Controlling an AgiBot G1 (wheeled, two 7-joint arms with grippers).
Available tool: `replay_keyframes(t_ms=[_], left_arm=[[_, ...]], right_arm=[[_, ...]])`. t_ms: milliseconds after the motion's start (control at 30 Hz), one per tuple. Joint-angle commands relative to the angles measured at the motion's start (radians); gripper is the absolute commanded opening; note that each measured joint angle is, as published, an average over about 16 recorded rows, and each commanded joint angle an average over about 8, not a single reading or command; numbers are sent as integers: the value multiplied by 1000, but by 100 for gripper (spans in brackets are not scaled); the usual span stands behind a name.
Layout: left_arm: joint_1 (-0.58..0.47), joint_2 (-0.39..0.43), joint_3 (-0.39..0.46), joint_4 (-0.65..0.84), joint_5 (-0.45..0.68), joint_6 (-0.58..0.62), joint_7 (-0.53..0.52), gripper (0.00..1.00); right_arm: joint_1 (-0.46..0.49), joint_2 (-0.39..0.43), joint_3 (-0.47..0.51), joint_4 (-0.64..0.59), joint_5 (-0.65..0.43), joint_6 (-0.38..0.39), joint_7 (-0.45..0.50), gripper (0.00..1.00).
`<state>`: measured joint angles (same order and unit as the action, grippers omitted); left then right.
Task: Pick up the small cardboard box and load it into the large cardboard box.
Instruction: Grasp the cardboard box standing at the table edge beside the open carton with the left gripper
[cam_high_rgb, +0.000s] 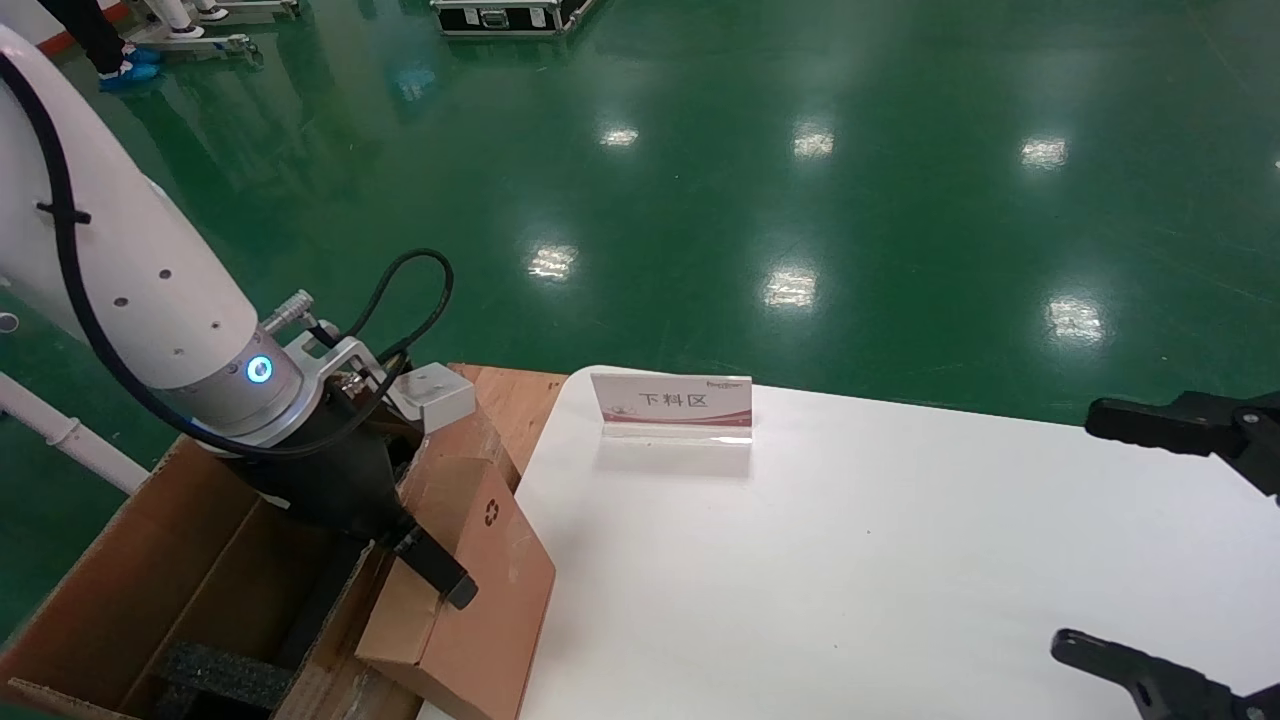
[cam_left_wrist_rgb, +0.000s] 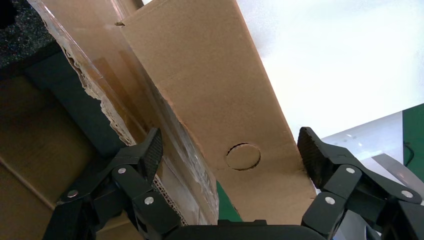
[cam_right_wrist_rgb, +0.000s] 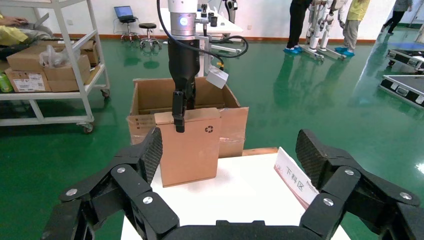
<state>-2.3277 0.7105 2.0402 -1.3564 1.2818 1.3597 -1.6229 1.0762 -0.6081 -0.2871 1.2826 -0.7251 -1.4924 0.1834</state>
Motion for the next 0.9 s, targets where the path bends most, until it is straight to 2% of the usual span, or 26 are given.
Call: replay_keyframes(t_ms=[33,900], left_arm=[[-1,1,0,0,0,2,-1,0],[-4,5,-2,1,-2,10,-3,0]], right_arm=[[0,0,0,0,0,0,0,0],[0,0,0,0,0,0,0,0]])
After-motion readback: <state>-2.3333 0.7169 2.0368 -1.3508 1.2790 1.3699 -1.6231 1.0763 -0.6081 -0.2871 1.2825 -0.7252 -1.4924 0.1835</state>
